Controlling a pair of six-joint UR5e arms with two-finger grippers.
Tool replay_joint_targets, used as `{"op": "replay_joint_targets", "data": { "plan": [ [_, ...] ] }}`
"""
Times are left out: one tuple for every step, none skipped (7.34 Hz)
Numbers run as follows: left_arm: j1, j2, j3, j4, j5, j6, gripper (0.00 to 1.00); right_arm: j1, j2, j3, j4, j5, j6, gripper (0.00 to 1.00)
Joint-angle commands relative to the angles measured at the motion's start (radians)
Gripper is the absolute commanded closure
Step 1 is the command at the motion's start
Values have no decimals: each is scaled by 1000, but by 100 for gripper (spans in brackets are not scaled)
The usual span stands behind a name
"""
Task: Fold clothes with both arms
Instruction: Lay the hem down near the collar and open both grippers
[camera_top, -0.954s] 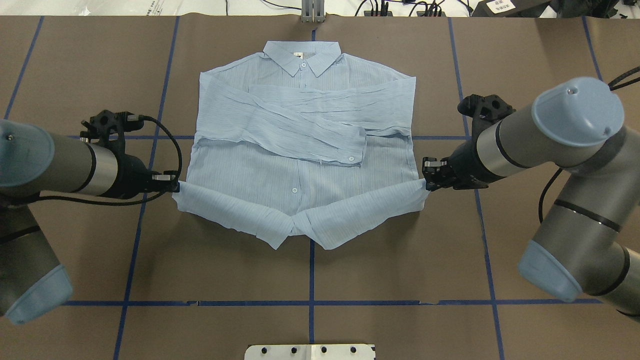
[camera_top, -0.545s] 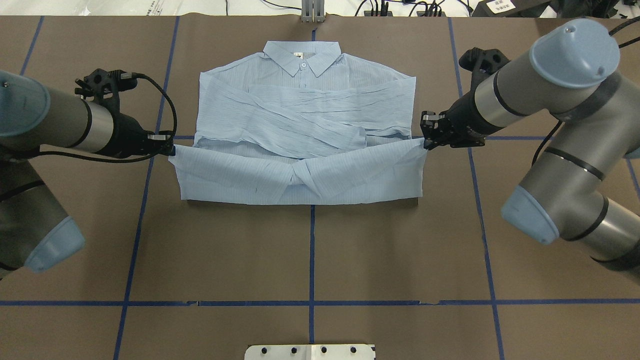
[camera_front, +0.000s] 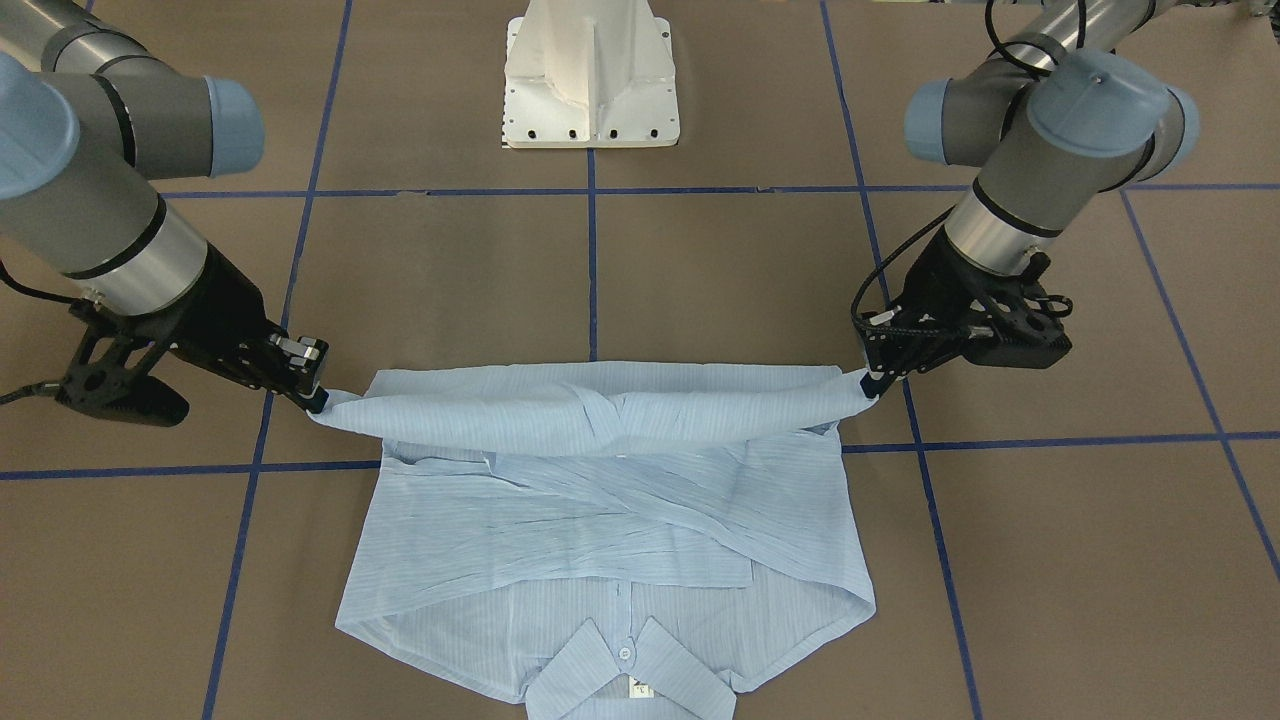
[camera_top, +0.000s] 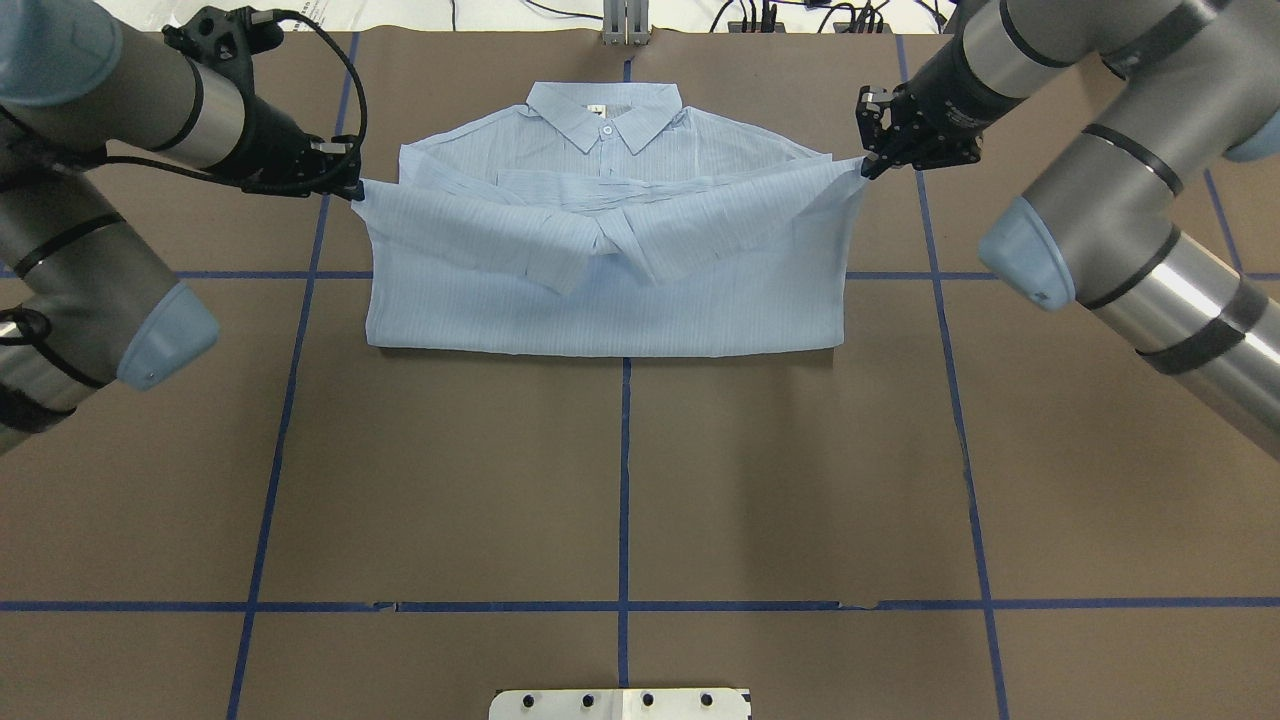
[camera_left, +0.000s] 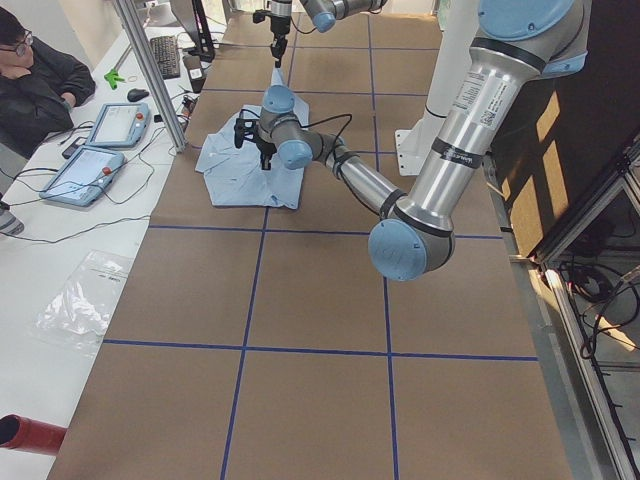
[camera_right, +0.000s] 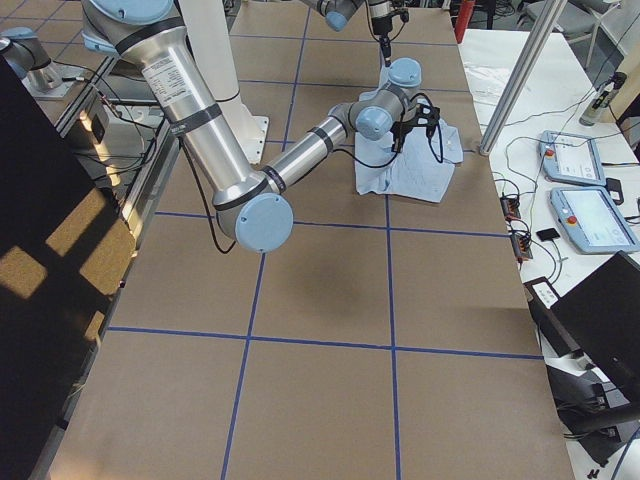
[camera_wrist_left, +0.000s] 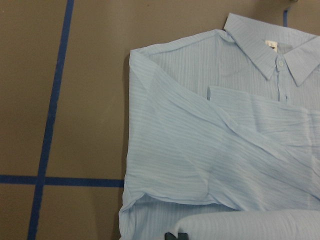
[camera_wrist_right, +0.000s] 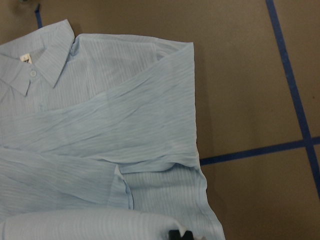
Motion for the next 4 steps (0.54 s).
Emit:
{"op": "replay_joint_targets", "data": {
  "plan": [
    [-34, -119, 177, -15, -3, 24, 100, 11, 108, -203, 81, 2, -2, 100],
    [-39, -139, 265, -100, 0, 24, 100, 12, 139, -283, 120, 2, -3, 100],
    [-53, -142, 355, -200, 0, 24, 100, 15, 177, -357, 132, 1, -3, 100],
    [-53, -156, 435, -277, 1, 24, 100, 15, 206, -402, 133, 1, -5, 100]
  ]
}}
